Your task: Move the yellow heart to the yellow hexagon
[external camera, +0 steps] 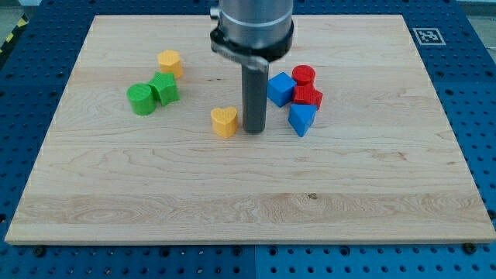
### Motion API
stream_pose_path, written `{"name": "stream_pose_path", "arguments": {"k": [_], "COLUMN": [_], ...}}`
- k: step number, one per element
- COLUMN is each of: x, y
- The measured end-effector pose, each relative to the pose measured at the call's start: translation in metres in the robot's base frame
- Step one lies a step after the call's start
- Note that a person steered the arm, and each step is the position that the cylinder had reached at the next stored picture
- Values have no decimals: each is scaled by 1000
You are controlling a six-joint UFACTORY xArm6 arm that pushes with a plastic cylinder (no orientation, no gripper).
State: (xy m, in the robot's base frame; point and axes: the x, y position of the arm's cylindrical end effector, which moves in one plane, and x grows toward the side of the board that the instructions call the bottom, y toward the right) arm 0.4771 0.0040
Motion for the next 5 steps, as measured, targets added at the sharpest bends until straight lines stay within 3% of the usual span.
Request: {"name": "stream_pose_path", "arguments": {"k": [2,5], "x": [18,-26], "y": [-4,-45]}}
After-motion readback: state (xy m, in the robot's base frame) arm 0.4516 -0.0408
